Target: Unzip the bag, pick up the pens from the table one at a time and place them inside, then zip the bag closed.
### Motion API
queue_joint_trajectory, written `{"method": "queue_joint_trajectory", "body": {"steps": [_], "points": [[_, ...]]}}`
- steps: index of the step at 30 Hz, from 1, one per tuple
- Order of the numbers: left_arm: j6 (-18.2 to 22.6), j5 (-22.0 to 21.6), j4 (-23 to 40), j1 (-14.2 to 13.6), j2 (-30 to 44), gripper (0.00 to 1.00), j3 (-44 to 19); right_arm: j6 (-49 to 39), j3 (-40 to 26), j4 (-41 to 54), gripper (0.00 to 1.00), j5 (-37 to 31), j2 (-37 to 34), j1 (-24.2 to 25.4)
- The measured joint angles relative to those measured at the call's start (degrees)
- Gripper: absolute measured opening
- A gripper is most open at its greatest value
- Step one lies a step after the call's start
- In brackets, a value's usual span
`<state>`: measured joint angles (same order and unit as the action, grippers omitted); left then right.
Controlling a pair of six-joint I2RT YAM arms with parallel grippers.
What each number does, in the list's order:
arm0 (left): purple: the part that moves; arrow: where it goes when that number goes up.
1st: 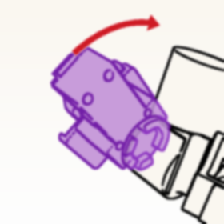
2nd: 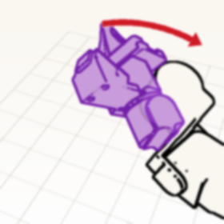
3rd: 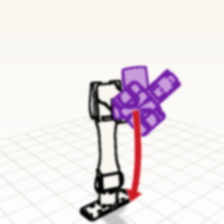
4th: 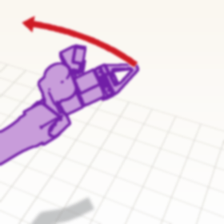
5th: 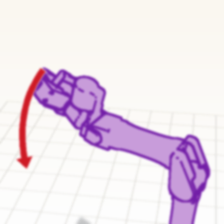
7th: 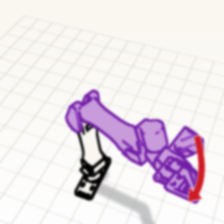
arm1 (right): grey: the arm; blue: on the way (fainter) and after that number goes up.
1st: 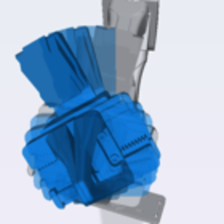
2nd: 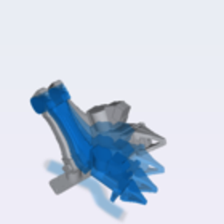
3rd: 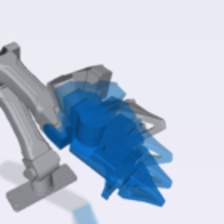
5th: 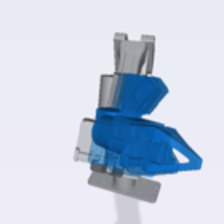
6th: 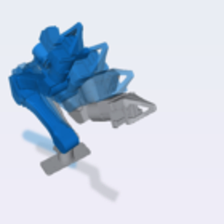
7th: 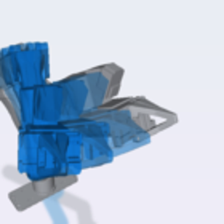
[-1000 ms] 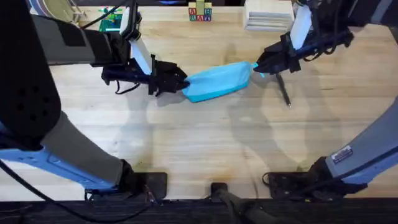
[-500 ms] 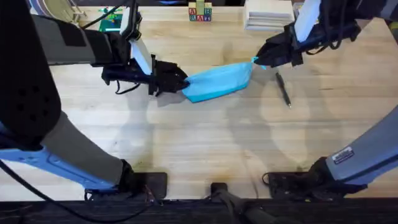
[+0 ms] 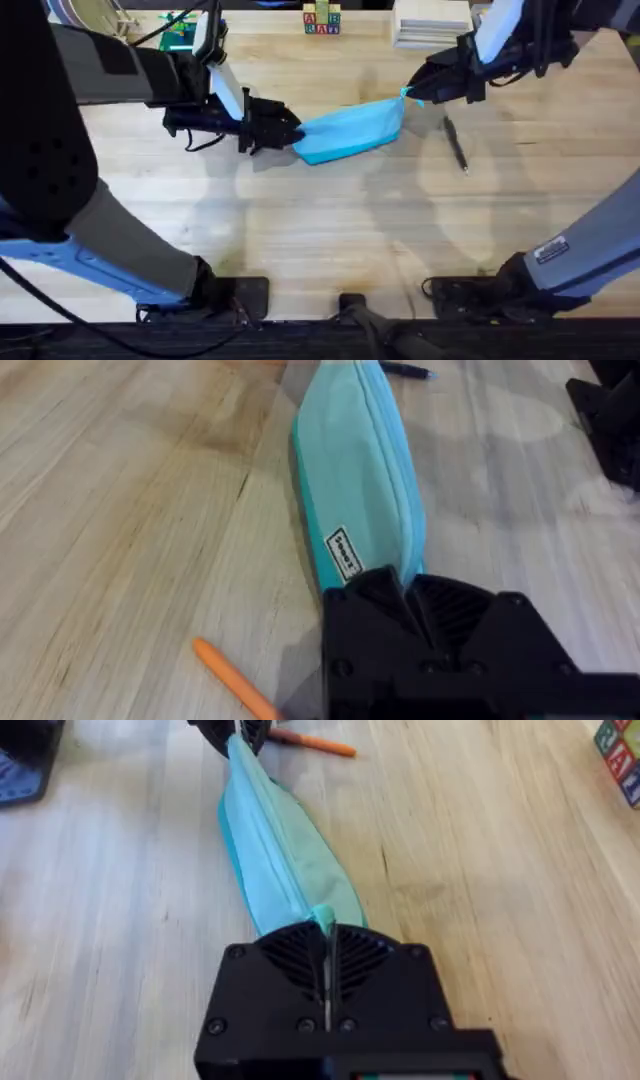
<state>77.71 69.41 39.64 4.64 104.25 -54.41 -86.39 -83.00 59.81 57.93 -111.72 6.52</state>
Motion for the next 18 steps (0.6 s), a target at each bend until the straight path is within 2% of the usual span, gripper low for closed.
{"method": "queue_joint_trajectory", "body": {"steps": [18], "points": [[0.00, 0.02, 0.00, 0.00, 0.00, 0.042, 0.00, 0.00, -0.15, -0.66, 0.028, 2.12, 0.02, -5.97]]}}
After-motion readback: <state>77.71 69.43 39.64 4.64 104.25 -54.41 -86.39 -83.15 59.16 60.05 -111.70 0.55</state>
